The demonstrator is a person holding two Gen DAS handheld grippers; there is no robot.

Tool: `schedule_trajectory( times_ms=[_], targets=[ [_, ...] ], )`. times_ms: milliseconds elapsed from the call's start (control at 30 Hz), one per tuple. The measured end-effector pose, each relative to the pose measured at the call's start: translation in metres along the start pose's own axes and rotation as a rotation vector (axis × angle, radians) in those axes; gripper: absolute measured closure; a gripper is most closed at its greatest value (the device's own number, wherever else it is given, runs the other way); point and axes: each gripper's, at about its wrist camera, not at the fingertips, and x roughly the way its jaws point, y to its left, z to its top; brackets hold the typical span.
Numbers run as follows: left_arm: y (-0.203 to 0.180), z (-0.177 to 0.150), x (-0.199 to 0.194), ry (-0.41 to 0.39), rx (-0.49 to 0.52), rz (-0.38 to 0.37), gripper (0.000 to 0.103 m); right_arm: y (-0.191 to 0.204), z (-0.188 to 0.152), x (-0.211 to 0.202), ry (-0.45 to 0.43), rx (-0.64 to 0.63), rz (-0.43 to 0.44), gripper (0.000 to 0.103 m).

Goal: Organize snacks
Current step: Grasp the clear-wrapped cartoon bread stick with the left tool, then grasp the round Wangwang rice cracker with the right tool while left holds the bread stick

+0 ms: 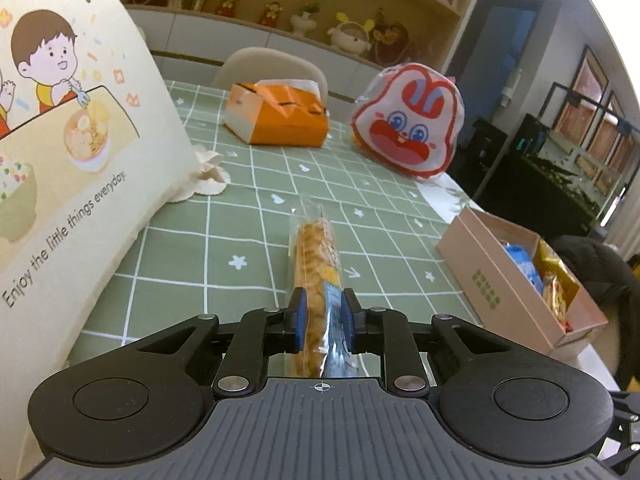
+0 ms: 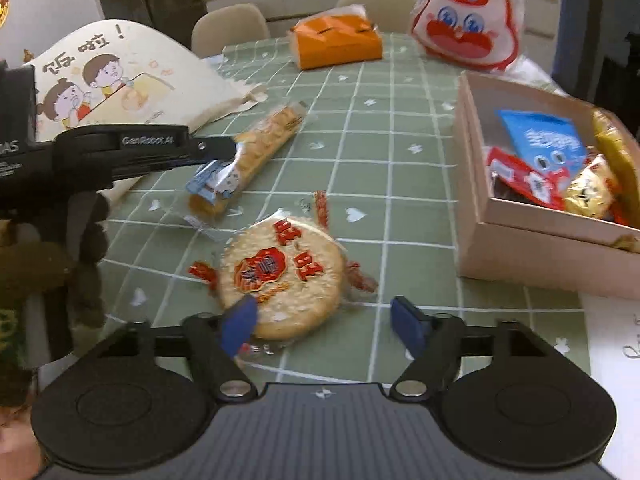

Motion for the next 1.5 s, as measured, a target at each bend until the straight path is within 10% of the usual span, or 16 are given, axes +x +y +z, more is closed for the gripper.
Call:
schedule_trajectory(
  times_ms=[467, 1133, 1500],
  targets=[
    [-0.036, 0.024, 0.047, 0.073, 0.188, 0.171, 0.068, 0.006, -0.035, -0.006, -0.115, -0.03, 0.008, 0.016],
    [-0.034, -0.065, -0.081, 0.113, 0.182, -0.001, 0.07, -0.006, -0.044, -0.034, -0.131, -0.011, -0.021, 0.016],
    [-0.02, -0.085, -0.092, 0.134, 0.107, -0.013, 0.064, 0.019, 0.001, 0.019, -0.046, 0.11, 0.0, 0.013]
  ],
)
